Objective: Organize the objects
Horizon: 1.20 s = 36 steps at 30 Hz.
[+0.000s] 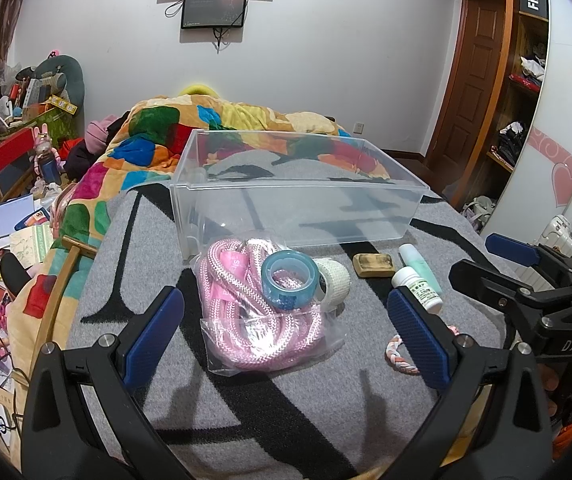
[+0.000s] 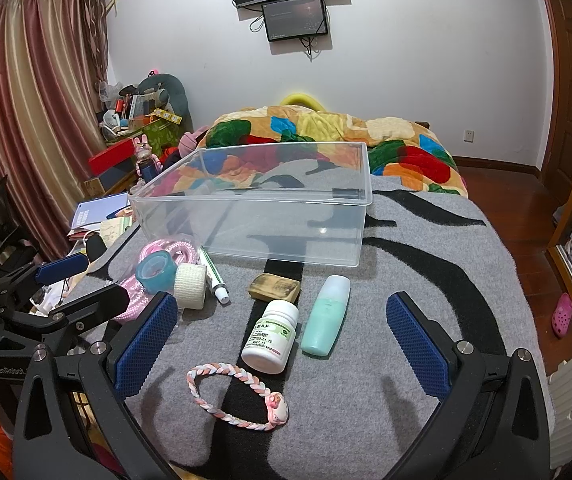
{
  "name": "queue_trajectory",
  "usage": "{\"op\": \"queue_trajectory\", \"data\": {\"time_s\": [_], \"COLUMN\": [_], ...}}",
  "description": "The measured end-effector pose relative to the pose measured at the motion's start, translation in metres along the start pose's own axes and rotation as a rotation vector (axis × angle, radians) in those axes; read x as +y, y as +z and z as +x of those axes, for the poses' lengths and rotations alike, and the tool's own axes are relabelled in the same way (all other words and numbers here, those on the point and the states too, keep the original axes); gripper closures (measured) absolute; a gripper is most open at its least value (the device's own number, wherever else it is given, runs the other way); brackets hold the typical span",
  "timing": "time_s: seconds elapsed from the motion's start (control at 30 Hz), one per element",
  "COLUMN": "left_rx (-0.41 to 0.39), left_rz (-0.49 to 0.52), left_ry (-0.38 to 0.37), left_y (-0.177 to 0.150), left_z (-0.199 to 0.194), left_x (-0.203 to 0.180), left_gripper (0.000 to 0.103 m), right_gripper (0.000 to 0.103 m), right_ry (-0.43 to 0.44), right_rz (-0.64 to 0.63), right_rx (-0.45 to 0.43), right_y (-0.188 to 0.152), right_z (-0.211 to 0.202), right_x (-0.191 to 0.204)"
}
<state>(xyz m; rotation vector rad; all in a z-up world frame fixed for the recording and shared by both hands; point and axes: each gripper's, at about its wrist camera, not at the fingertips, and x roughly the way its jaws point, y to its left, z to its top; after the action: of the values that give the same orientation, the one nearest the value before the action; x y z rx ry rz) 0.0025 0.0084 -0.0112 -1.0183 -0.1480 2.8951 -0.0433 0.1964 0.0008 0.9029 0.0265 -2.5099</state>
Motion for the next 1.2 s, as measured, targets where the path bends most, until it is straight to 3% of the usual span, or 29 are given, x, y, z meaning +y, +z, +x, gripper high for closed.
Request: {"op": "queue_trajectory", "data": {"time_s": [0.87, 1.2], "left_rx": [0.012, 0.168], "left_rz": [0.007, 0.006], "left_ry": [0.000, 0.047], "left_y": [-0.003, 0.002], "left_z": [0.002, 0.038], "left_x": [-0.003, 0.011], "left_gripper": [0.000, 0.000], "right_gripper": [0.000, 0.000], "right_ry": [0.000, -0.063], "right_rz": [0.003, 0.049], "right_rx": [0.000, 0.049], "right_y": [-0.001, 0.005], "right_z": [0.001, 0.017], "right_x": [0.000, -0.019]}}
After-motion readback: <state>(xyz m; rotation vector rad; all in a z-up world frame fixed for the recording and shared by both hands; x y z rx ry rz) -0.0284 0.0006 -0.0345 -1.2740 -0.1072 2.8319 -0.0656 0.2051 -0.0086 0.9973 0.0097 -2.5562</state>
